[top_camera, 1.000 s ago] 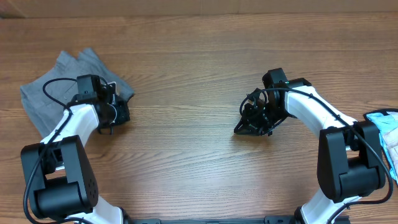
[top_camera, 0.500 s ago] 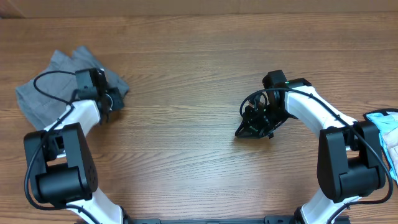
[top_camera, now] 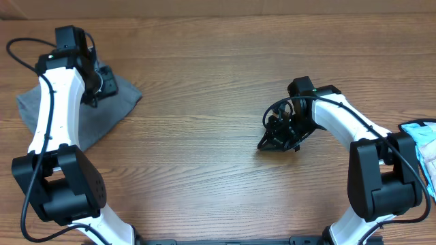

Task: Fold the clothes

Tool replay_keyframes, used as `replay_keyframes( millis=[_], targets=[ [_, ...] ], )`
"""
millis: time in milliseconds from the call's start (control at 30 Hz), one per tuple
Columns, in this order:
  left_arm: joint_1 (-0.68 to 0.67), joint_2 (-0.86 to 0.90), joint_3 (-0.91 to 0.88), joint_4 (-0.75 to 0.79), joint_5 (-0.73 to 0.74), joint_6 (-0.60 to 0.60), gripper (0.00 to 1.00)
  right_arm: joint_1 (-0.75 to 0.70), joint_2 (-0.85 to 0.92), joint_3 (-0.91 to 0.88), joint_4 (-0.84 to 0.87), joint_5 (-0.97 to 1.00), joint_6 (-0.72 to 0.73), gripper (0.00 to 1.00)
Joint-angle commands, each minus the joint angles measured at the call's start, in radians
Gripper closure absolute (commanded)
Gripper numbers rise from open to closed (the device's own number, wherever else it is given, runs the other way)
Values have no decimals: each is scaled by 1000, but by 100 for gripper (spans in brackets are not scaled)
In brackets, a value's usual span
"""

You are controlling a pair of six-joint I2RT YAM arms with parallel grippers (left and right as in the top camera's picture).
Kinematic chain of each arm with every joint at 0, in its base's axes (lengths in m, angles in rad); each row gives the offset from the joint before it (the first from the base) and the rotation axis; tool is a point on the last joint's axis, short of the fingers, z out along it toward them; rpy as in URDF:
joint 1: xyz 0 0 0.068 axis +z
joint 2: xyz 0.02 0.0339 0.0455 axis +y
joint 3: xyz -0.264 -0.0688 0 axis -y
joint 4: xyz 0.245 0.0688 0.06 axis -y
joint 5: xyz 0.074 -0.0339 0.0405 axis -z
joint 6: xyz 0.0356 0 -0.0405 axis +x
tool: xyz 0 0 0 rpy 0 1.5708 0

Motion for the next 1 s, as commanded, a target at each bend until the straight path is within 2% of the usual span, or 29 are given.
replay_keyframes(
  millis=[0, 100, 200, 433, 500, 600, 733, 967],
  targets=[
    [53, 2, -14, -46, -42, -51, 84, -1, -5, 20, 3, 1, -7, 89],
    [109, 2, -93, -47, -73, -50, 96, -1, -5, 20, 8, 1, -7, 89],
    [174, 2, -215, 19, -89, -63, 96, -1, -5, 20, 9, 1, -7, 88],
    [290, 2, -487, 351, -83, -66, 96, -1, -5, 20, -3, 1, -31, 89],
    [295, 2, -537, 423, -61, -35, 96, -1, -5, 20, -8, 8, -37, 89],
    [286, 2, -622, 503, -37, -30, 96, -1, -5, 20, -10, 16, -37, 89],
    [232, 2, -708, 529, 115, -30, 96, -1, -5, 20, -5, 16, -37, 89],
    [32, 2, -729, 545, 229, -124, 96, -1, -5, 20, 6, 20, -37, 89]
  ],
)
